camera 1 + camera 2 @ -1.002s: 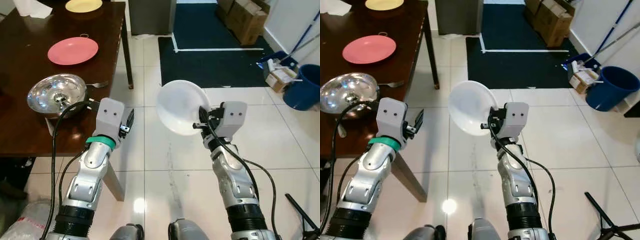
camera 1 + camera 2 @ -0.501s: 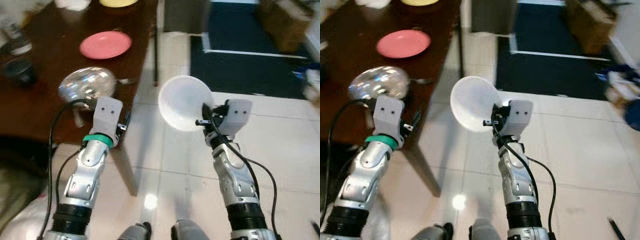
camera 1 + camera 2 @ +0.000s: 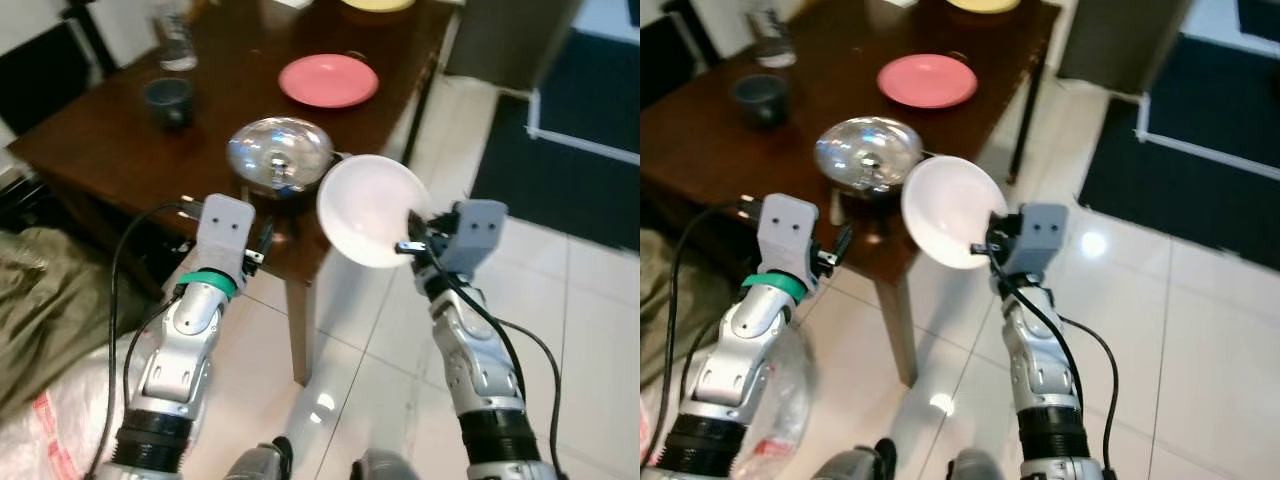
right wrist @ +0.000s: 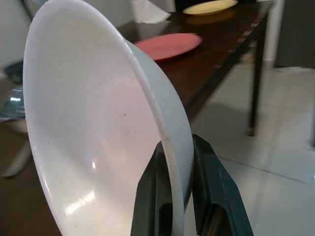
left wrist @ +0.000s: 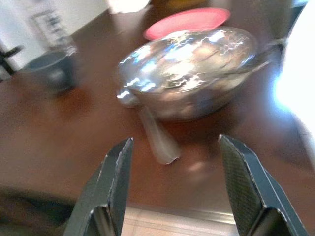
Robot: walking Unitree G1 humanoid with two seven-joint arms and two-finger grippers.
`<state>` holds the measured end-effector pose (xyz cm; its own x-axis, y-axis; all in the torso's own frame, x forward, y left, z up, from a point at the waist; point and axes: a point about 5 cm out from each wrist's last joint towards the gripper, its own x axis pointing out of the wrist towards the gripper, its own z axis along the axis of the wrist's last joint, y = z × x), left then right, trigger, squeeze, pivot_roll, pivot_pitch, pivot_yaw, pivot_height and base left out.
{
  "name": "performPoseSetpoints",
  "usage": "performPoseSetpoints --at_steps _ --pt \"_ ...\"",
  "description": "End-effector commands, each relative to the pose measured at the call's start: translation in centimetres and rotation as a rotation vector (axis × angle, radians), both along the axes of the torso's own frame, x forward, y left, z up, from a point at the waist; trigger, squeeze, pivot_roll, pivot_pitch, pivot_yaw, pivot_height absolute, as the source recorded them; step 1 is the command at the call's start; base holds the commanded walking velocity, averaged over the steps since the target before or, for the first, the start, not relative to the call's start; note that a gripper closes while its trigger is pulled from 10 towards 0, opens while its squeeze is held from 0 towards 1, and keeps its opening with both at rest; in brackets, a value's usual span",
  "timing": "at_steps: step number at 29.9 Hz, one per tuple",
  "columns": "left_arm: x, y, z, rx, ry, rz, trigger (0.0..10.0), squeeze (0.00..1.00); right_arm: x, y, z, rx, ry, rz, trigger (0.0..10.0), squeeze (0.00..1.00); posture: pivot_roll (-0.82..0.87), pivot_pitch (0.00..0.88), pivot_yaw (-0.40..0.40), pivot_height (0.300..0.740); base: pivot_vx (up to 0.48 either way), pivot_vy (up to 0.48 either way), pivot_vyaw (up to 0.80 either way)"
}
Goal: Setting the table
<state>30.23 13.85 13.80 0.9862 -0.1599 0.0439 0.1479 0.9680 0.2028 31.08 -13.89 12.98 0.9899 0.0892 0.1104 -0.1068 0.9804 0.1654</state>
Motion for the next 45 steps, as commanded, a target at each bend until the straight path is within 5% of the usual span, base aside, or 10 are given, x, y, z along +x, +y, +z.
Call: performPoseSetpoints --at_steps 1,18,22,31,33,37,45 --pt "-0.1 -0.1 -0.6 -0.008 0.028 0.003 10.0 0.0 -0.1 0.1 -0.3 -0.002 0.014 0.006 10.0 0.0 -0.13 0.0 0.068 0.74 0.0 0.0 0.79" --pt "0.4 0.0 -0.5 0.002 0.03 0.014 10.0 0.0 -0.1 -0.2 0.0 0.037 -0.001 -0.016 10.0 0.0 -0.13 0.0 0.072 0.74 0.0 0.0 0.77" --pt "0.6 0.1 -0.5 0.019 0.014 0.02 10.0 0.0 0.1 -0.5 1.3 0.107 -0.046 -0.035 10.0 0.0 -0.13 0.0 0.074 0.74 0.12 0.0 0.0" --pt "0.8 0.0 -0.2 0.021 0.003 0.014 10.0 0.0 0.4 -1.4 3.3 0.096 -0.123 -0.075 10.0 0.0 -0.14 0.0 0.076 0.74 0.48 0.0 0.0" --pt "0.9 -0.2 0.0 0.016 -0.007 0.009 10.0 0.0 0.5 -1.6 5.9 0.078 -0.215 -0.079 10.0 0.0 -0.13 0.0 0.076 0.74 0.48 0.0 0.0" --pt "1.1 -0.2 0.3 0.011 -0.019 0.011 10.0 0.0 0.5 -1.6 7.3 0.106 -0.253 -0.065 10.0 0.0 -0.13 0.0 0.076 0.74 0.48 0.0 0.0" --pt "1.4 0.2 1.4 0.002 -0.065 0.03 10.0 0.0 0.6 -2.0 8.4 0.123 -0.282 -0.057 10.0 0.0 -0.13 0.0 0.073 0.74 0.48 0.0 0.0"
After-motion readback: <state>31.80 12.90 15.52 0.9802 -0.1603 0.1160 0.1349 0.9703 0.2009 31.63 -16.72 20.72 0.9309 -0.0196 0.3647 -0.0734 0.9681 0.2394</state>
